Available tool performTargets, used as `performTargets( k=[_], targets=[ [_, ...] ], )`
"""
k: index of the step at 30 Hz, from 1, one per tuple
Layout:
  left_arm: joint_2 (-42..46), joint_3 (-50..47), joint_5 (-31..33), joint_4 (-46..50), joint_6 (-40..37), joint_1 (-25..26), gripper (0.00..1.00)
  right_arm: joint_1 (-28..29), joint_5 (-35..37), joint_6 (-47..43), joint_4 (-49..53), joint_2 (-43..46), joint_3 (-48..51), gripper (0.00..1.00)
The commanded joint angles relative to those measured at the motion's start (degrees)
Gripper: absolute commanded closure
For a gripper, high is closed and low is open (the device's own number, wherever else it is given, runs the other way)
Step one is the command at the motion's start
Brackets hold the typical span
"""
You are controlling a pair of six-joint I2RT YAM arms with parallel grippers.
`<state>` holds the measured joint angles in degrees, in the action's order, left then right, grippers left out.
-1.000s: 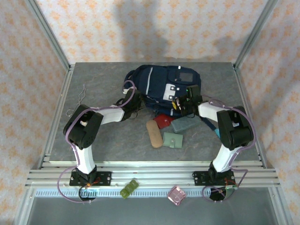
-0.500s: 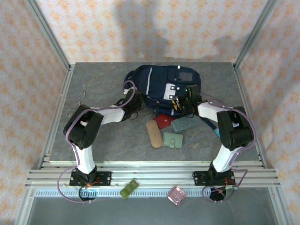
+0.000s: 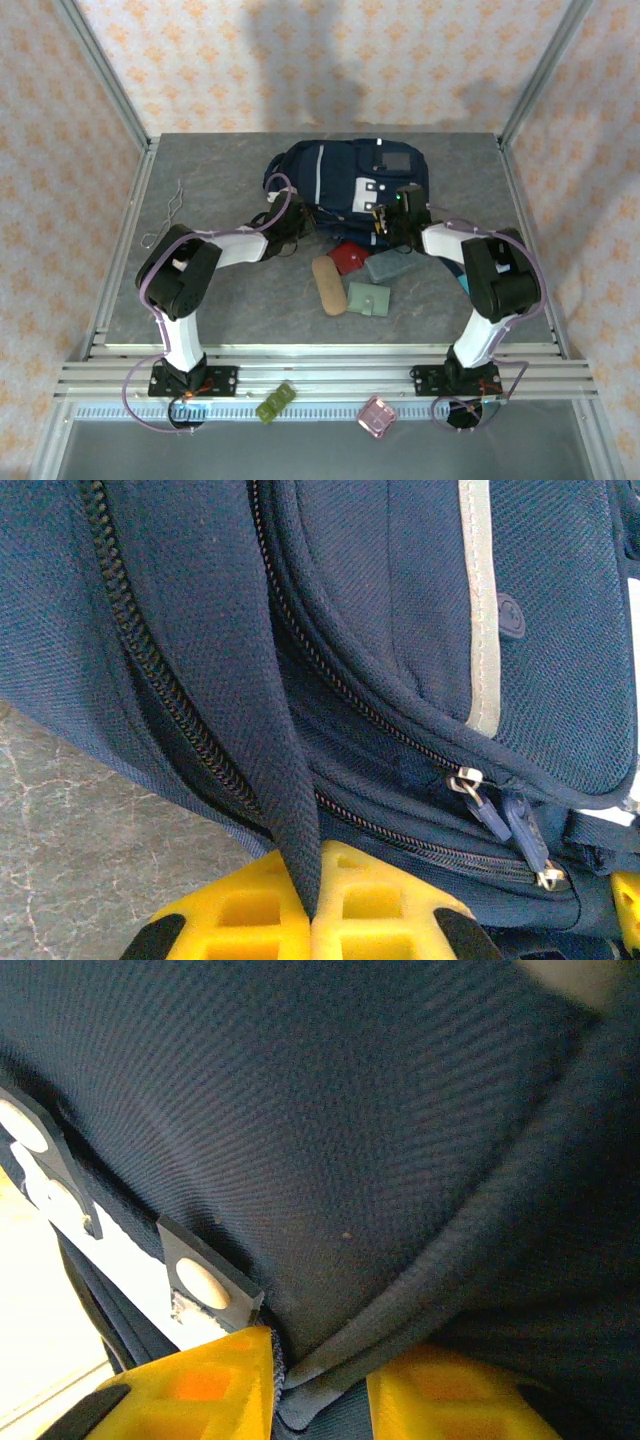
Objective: Pack the student bag
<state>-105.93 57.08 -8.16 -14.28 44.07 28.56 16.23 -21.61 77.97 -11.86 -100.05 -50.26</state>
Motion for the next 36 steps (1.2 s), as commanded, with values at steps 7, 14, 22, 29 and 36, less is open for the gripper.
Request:
performTargets(
  k=[7, 14, 22, 29, 36],
  targets=[
    [2.75, -1.77, -2.58, -1.71, -0.03, 1.17, 1.0, -1.25, 13.08, 1.5, 5.79, -4.34, 1.72, 1.0],
    [3.35, -0.37, -1.52, 0.1, -1.51, 1.17, 1.0, -1.22, 12.86, -5.26, 1.98, 0.38, 2.54, 1.0],
    [3.23, 0.07, -0.71, 1.39, -2.5, 1.17, 1.0, -1.34, 3.68, -11.08, -10.58, 7.4, 1.21, 1.0],
    [5.89, -0.7, -1.63, -0.43, -3.7, 1.29, 0.82, -1.29, -1.88, -11.69, -18.8, 10.16, 1.84, 1.0],
    [10.3, 2.89, -4.13, 0.58, -6.7, 1.35, 0.54, -1.33, -6.28, -15.19, -20.15, 10.96, 1.4, 1.0]
  ],
)
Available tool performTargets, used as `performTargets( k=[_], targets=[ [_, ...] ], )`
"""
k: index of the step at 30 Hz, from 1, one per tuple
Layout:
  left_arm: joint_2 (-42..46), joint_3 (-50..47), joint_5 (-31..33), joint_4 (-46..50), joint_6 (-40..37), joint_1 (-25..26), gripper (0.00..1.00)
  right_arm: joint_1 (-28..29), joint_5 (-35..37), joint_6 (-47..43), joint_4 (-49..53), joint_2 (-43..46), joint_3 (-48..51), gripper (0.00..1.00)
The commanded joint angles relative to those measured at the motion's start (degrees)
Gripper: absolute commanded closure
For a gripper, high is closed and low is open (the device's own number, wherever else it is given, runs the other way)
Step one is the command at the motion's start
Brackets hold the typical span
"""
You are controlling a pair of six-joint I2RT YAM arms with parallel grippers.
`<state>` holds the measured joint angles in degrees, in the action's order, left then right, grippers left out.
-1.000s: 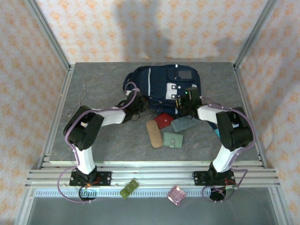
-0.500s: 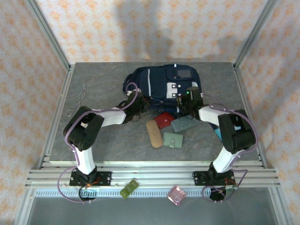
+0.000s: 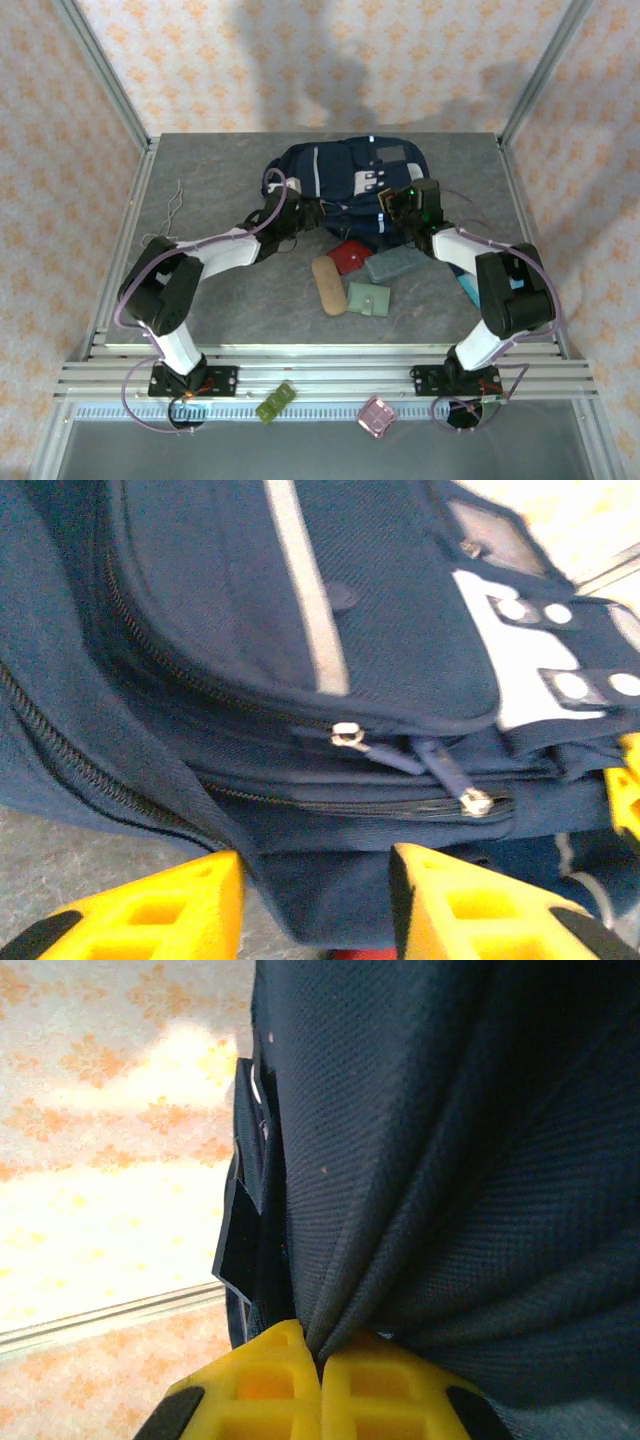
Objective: Pack the student bag
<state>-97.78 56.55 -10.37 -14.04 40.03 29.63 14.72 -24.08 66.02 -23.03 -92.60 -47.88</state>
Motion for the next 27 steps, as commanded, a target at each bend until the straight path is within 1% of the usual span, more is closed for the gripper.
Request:
performTargets(
  k=[1, 4, 5, 7, 9, 11, 12, 15, 17, 19, 27],
  targets=[
    [1.86, 4.8, -2.89, 1.48, -3.31, 0.36, 0.52, 0.14, -4.04, -3.64, -8.5, 3.43, -1.14, 1.0],
    [-0.84, 10.05, -4.83, 7.07, -6.08, 0.84, 0.46, 0.2, -5.28, -4.22, -8.59, 2.96, -0.9, 1.0],
    [-2.3, 12.31, -5.7, 9.67, -8.02, 0.87, 0.45, 0.19, -5.96, -4.4, -8.7, 2.69, -0.82, 1.0],
    [-5.12, 16.41, -7.03, 14.25, -9.06, 1.04, 0.43, 0.2, -6.5, -4.75, -8.81, 2.6, -0.57, 1.0],
    [-7.67, 20.17, -5.54, 18.88, -10.0, 1.72, 0.42, 0.19, -6.41, -5.36, -8.42, 2.68, -0.54, 1.0],
    [-9.79, 23.58, -1.67, 23.59, -12.41, 2.98, 0.42, 0.16, -6.5, -6.1, -7.93, 2.55, -0.8, 1.0],
    [-10.4, 24.6, -1.05, 24.72, -13.56, 3.38, 0.42, 0.18, -6.78, -6.4, -7.72, 2.28, -1.02, 1.0],
    [-12.0, 26.44, -3.17, 24.81, -15.46, 3.51, 0.39, 0.17, -7.83, -7.08, -7.24, 1.66, -1.51, 1.0],
    [-13.5, 26.95, -6.87, 22.43, -17.11, 3.5, 0.39, 0.14, -8.25, -7.18, -7.35, 1.38, -1.35, 1.0],
    [-14.67, 28.83, -8.64, 22.27, -17.84, 3.49, 0.39, 0.2, -8.59, -7.15, -7.68, 1.32, -0.99, 1.0],
    [-18.02, 34.41, -10.39, 24.31, -22.76, 3.51, 0.39, 0.22, -9.41, -7.75, -7.48, 1.54, -0.64, 1.0]
  ],
)
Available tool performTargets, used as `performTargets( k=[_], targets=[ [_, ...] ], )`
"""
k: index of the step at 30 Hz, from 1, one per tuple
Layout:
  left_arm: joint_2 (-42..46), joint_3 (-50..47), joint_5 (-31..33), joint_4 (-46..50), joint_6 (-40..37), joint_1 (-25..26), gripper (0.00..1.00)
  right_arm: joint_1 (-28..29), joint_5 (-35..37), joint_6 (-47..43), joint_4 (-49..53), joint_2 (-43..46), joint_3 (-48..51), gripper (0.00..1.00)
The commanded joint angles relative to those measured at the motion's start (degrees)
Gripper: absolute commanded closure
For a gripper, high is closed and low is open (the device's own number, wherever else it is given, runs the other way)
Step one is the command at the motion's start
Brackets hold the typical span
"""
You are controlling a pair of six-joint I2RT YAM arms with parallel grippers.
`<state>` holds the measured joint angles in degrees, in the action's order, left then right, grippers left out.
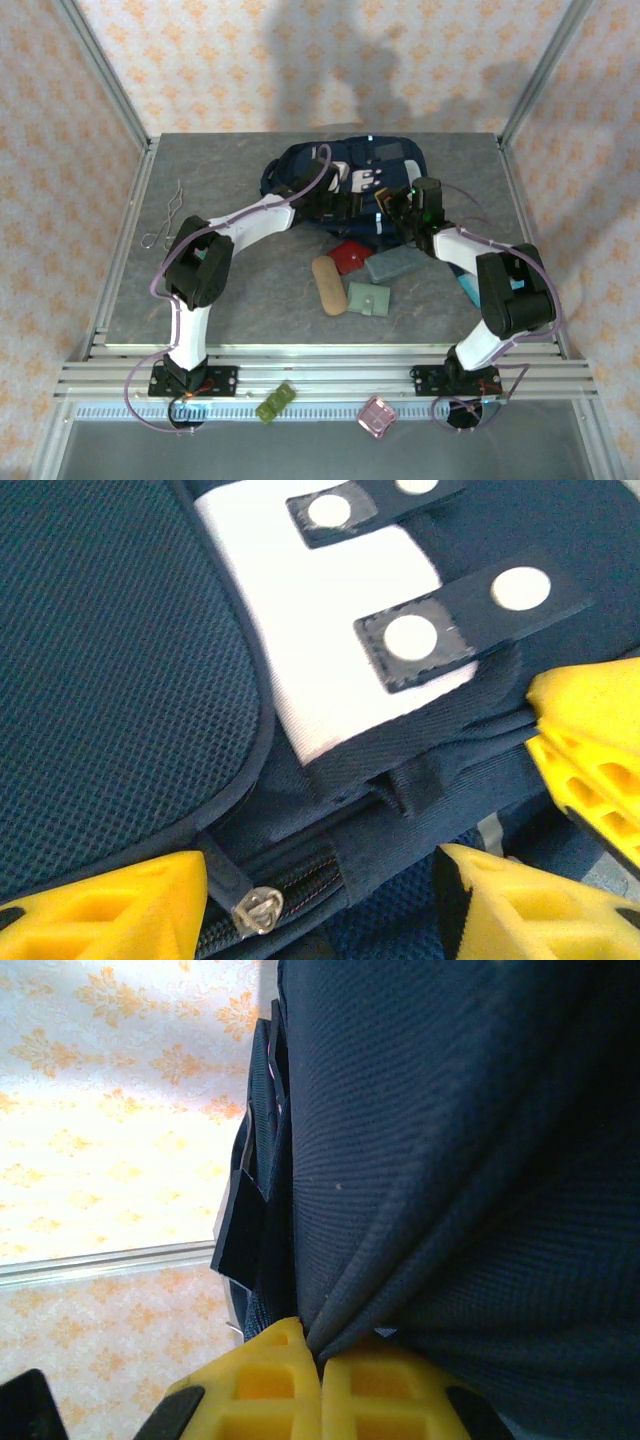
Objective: Pack the student bag
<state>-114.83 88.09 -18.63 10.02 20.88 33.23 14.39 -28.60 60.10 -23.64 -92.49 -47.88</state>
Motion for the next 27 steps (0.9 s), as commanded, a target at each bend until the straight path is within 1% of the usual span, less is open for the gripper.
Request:
performTargets(
  k=[1, 3, 6, 12, 15, 18, 20, 22, 27],
  targets=[
    [-0.69, 2.56, -1.95, -0.42, -3.95, -0.1, 0.39, 0.49, -4.89, -1.82, -6.73, 1.3, -0.68, 1.0],
    [0.11, 1.51, -1.58, -2.28, -4.1, -0.17, 0.39, 0.53, -5.04, -1.74, -6.93, 1.16, -0.51, 1.0],
    [0.74, 0.22, -3.25, -5.07, -4.32, -0.18, 0.39, 0.52, -5.1, -1.47, -7.21, 0.99, -0.47, 1.0],
    [-4.0, 4.33, -3.51, 1.18, -6.43, -0.19, 0.39, 0.54, -5.07, -1.39, -6.86, 0.89, -0.98, 1.0],
    [-4.45, 3.79, -2.85, 3.15, -6.47, -0.19, 0.42, 0.5, -4.63, -1.78, -6.25, 0.91, -1.4, 1.0],
    [-2.95, 1.23, -0.88, 3.6, -6.46, -0.19, 0.45, 0.41, -4.67, -1.98, -6.07, 0.52, -1.86, 1.0],
    [-1.72, 0.14, 0.79, 4.21, -6.96, -0.19, 0.5, 0.39, -4.81, -2.0, -6.07, 0.11, -2.22, 1.0],
    [-0.74, 0.14, 1.14, 5.91, -7.42, -0.19, 0.56, 0.31, -4.8, -1.96, -6.13, -0.27, -2.4, 1.0],
    [0.72, 0.41, 1.44, 10.85, -7.87, -0.19, 0.66, 0.02, -4.83, -1.65, -6.77, -0.39, -1.7, 1.0]
  ],
)
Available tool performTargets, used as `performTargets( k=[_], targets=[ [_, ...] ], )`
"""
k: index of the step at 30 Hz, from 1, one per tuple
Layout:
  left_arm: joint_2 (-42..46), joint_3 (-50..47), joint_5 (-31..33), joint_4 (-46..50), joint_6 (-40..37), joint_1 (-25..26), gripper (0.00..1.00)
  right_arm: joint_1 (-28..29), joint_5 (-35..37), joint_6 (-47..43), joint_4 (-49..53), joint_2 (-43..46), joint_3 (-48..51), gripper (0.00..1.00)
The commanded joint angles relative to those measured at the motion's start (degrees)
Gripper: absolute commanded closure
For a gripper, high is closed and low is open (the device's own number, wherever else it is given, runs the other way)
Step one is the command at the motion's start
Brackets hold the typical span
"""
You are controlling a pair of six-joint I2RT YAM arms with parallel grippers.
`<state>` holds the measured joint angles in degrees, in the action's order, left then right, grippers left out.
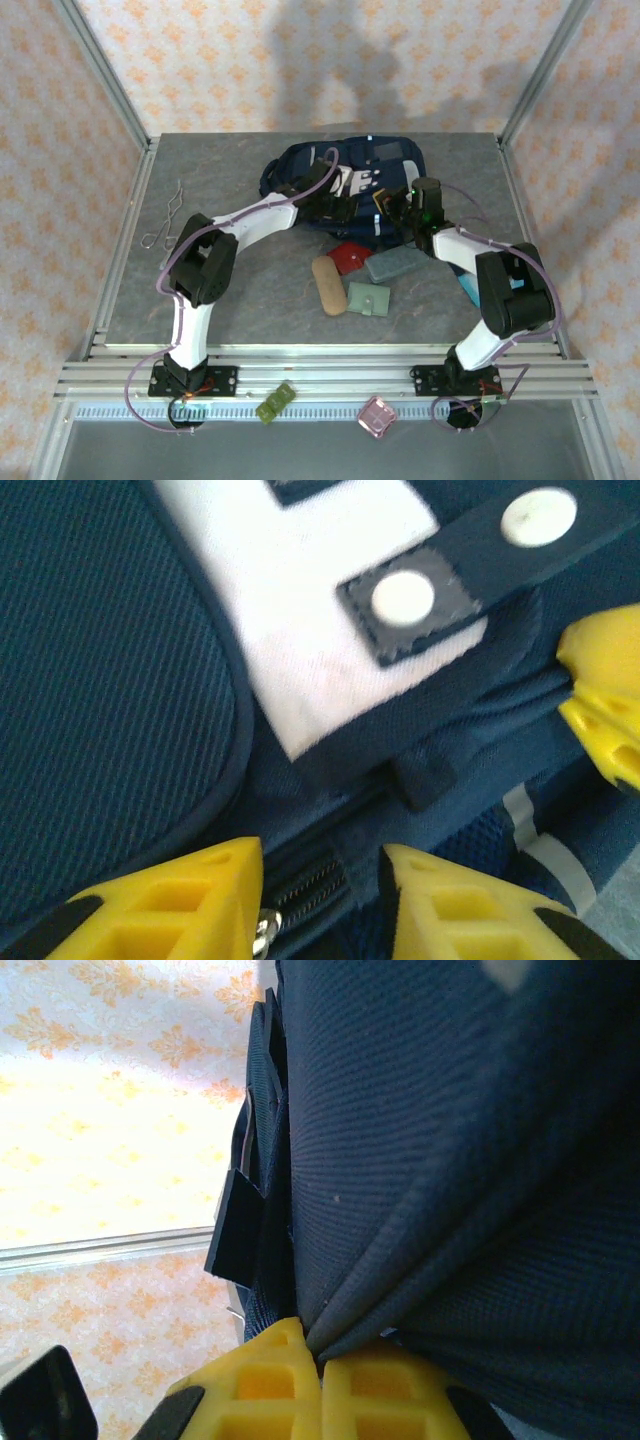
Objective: Pack the student bag
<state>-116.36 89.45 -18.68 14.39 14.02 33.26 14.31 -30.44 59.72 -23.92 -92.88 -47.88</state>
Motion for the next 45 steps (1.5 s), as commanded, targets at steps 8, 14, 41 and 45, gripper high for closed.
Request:
performTargets(
  k=[8, 14, 41, 45],
  targets=[
    [6.62, -3.4, 2.48, 4.97, -0.19, -0.53, 0.67, -0.2, -3.03, -1.23, -6.69, 0.09, -0.96, 1.0],
    [9.21, -5.77, 4.25, 2.01, 1.73, -0.82, 0.62, -0.17, -3.35, -0.93, -7.08, 0.21, -0.73, 1.0],
    [1.77, -8.75, 4.08, -5.6, 6.68, -0.65, 0.63, -0.16, -4.11, 0.09, -8.91, 0.15, -0.3, 1.0],
    [1.98, -9.44, 4.66, -7.43, 7.16, -0.65, 0.71, -0.16, -4.37, 0.37, -9.32, -0.22, 0.02, 1.0]
  ],
)
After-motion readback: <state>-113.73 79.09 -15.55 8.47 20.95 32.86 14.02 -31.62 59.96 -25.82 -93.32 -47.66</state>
